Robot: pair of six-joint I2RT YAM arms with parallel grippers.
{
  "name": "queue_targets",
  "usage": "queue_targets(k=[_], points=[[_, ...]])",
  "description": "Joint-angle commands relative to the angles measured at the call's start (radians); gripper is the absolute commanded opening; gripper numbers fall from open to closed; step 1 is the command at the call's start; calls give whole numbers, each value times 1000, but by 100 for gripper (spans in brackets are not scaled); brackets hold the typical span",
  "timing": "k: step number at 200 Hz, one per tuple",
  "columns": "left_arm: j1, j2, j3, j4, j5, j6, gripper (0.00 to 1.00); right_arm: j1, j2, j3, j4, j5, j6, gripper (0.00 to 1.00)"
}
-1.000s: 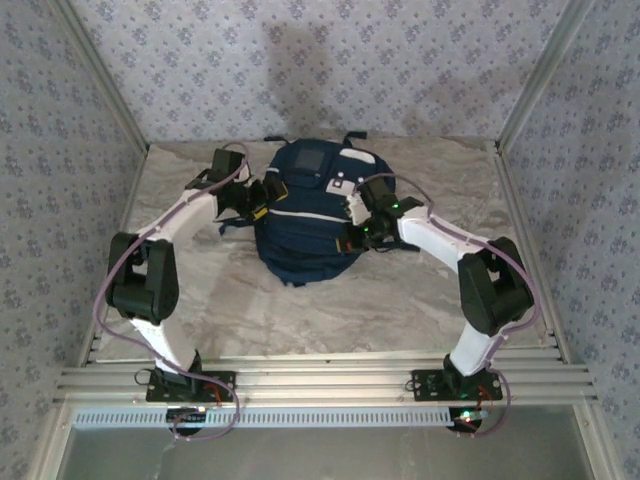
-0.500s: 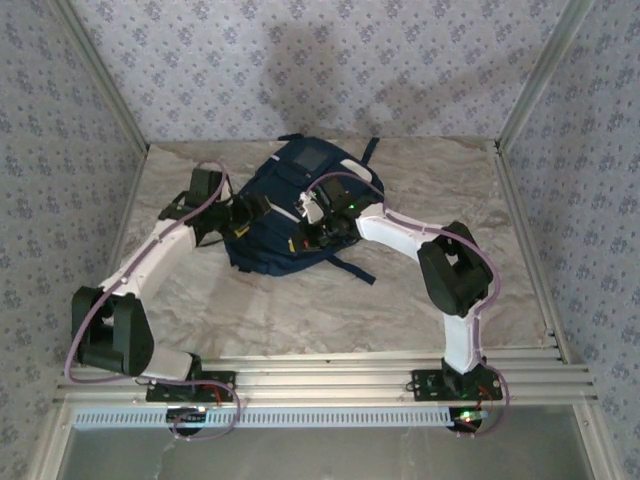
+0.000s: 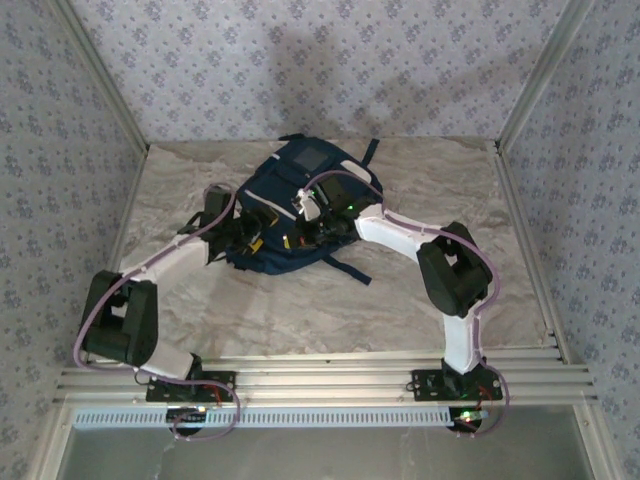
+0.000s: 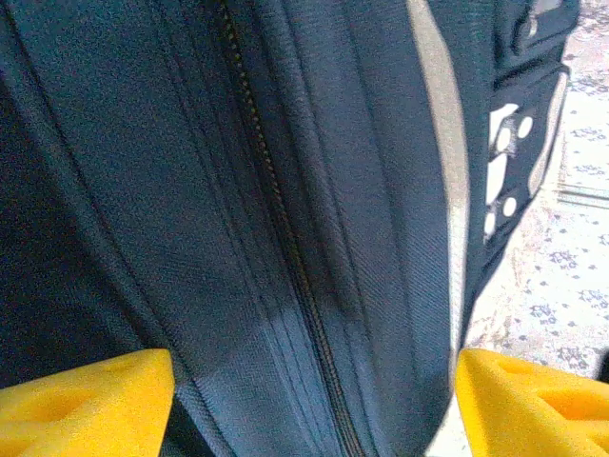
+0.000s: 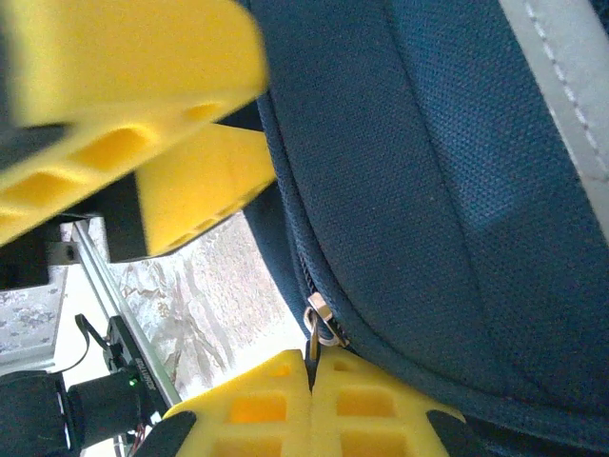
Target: Pack books, pencil case, and school supplies into a backpack
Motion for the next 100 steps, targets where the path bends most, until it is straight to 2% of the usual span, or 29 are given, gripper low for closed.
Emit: queue_targets(k=[1,21,36,52,72,100], points=[[-33,78,23,155,23,-63,75,37,-34,7,59,-84,8,0],[-48,138,-3,216,48,-96,71,36,-44,5,50,-82,-2,0],[-49,168,-19,243,47,-103,63,37,-45,6,40,-85,-12,0],[-46,187,-21,260,38,-94,39,39,-44,7,16,-93,-31,0],[-40,197,6,246,27,-67,0,38,-47,0,-37,-85,-77,0],[-31,191,48,201,38,-26,0,14,-50,-6,-182,-62,-188,0]])
